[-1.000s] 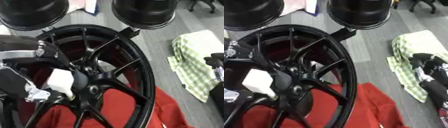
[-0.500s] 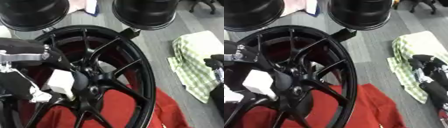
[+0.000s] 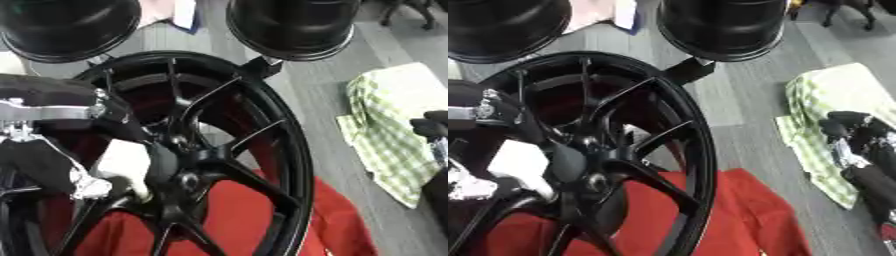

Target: Pull the pin out of the wheel hub.

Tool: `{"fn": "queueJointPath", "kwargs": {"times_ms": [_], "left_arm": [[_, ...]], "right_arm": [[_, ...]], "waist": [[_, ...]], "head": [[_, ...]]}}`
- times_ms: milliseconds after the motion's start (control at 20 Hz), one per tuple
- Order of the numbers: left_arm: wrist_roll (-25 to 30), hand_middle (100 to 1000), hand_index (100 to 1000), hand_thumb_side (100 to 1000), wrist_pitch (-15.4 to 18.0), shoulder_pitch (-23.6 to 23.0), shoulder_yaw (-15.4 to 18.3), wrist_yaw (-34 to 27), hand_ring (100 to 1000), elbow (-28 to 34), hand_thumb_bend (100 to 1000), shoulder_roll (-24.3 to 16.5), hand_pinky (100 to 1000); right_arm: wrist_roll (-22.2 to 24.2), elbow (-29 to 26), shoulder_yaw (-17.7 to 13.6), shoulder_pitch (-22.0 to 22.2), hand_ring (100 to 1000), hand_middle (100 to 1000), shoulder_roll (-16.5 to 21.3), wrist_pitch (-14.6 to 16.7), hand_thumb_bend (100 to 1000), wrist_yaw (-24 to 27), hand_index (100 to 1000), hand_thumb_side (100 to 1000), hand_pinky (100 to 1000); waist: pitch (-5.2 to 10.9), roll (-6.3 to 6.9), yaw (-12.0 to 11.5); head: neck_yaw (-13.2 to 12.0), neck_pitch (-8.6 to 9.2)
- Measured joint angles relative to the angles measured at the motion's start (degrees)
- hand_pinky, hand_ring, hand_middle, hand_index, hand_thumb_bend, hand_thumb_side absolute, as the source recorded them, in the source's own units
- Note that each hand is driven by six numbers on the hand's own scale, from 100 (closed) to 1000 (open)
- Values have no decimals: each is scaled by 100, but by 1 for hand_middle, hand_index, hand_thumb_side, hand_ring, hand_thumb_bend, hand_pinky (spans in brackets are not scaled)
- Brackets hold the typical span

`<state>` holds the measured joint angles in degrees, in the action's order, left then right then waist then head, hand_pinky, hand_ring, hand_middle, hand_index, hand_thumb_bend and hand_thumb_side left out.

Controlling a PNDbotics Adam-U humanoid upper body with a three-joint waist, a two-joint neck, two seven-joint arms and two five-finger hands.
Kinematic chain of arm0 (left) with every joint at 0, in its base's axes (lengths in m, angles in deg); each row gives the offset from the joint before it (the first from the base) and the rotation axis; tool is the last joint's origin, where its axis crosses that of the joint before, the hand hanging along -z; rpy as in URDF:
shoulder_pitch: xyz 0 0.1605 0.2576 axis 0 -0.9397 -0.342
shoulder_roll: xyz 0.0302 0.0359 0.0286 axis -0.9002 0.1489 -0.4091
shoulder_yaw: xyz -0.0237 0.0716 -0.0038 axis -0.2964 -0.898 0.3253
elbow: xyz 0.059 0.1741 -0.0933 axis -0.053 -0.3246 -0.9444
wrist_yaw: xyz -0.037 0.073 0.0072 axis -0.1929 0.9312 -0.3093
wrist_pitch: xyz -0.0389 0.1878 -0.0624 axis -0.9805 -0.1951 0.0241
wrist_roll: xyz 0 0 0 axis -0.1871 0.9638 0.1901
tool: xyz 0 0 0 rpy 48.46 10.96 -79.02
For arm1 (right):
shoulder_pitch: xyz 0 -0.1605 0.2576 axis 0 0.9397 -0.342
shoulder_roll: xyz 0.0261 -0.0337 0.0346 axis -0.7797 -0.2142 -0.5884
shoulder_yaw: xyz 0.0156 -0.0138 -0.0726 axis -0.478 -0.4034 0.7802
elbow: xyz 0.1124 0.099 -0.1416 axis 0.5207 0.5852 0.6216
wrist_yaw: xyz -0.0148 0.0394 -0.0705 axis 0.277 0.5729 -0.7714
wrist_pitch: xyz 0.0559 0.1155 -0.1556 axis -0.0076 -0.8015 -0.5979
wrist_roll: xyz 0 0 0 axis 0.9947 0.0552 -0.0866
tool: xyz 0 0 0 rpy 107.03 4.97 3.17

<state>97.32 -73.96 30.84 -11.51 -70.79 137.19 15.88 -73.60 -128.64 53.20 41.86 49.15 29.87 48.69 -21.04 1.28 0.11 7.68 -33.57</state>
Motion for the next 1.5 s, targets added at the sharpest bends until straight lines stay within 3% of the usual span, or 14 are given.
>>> {"fn": "queueJointPath", "kwargs": {"times_ms": [250, 500, 850, 1000, 1500], "left_arm": [[69, 576, 752, 419, 59, 10, -19, 44, 652, -1, 323, 26, 790], [95, 526, 686, 368, 44, 10, -19, 71, 606, 11, 212, 26, 762], [31, 423, 550, 156, -35, 10, -20, 80, 521, 89, 100, 26, 694], [16, 366, 479, 100, -39, 10, -21, 114, 493, 126, 100, 26, 673], [-353, 276, 354, 100, -351, -12, 30, -199, 431, 211, 100, 22, 643]], "right_arm": [[2, 0, 0, 0, 779, 546, -22, -2, 100, 0, 705, 292, 844], [3, 0, 0, 0, 779, 546, -38, -4, 100, 2, 705, 291, 845], [-19, 0, -1, 0, 779, 546, -38, -6, 100, 23, 705, 289, 845], [-31, 0, -2, 1, 779, 546, -38, -5, 100, 38, 705, 289, 845], [-41, 0, -2, 9, 779, 546, -38, -6, 100, 47, 706, 289, 846]], "waist": [[0, 0, 0], [0, -1, 0], [2, -7, -2], [2, -24, -2], [3, -37, -8]], "head": [[-1, 1], [-2, 3], [-4, 2], [-4, 1], [-5, 1]]}}
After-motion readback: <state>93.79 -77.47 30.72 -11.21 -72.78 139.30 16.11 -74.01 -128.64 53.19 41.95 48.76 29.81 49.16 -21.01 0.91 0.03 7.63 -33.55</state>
